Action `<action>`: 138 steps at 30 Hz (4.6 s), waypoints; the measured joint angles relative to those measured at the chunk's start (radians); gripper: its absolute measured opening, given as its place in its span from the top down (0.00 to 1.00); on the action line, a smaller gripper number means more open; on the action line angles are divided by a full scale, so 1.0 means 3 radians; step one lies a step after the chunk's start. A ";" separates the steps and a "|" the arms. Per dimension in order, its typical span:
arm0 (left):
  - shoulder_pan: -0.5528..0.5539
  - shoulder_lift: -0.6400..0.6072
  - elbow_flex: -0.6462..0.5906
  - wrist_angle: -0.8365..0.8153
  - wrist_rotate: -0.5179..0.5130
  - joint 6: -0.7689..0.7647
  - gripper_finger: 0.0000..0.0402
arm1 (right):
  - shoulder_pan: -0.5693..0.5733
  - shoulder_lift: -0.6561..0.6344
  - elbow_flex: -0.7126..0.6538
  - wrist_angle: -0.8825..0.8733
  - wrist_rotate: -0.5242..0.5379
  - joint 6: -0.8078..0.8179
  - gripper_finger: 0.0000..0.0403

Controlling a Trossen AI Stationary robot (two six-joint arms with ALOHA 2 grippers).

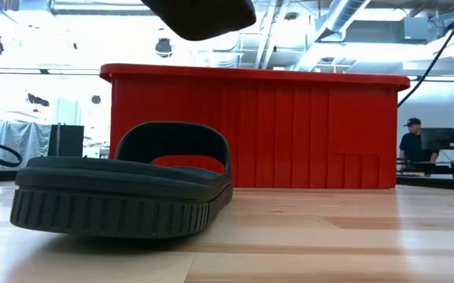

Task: Pick and place slides into bin
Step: Put the black slide into the red organizer bin

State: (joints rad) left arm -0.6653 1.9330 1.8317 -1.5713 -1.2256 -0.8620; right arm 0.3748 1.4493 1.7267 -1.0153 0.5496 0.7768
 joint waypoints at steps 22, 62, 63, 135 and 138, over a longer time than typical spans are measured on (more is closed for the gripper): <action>-0.0006 -0.0006 0.0341 -0.0004 -0.0373 0.0264 1.00 | -0.0737 0.0502 -0.0001 0.0439 -0.1293 -0.0242 0.48; -0.0005 -0.0011 0.0431 0.0071 -0.0192 0.0182 0.86 | -0.0844 0.0583 -0.0001 0.0376 -0.1467 -0.0549 0.96; -0.0003 -0.0013 0.0461 0.0070 -0.0192 0.0182 0.84 | -0.0843 0.0581 -0.0001 0.0382 -0.1467 -0.0553 0.96; -0.0160 -0.1905 0.1638 0.0001 -0.0896 0.1099 0.44 | -0.4129 0.0776 0.0869 0.0722 -0.2975 -0.3758 0.98; -0.0160 -0.1911 0.1638 0.0001 -0.0894 0.1174 0.44 | -0.4139 0.0993 0.1109 0.0444 -0.3008 -0.3939 0.98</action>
State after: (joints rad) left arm -0.7132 1.3597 2.3230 -1.5711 -1.4938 -0.5097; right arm -0.8669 1.7474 2.0594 -0.8820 -0.3526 -0.4049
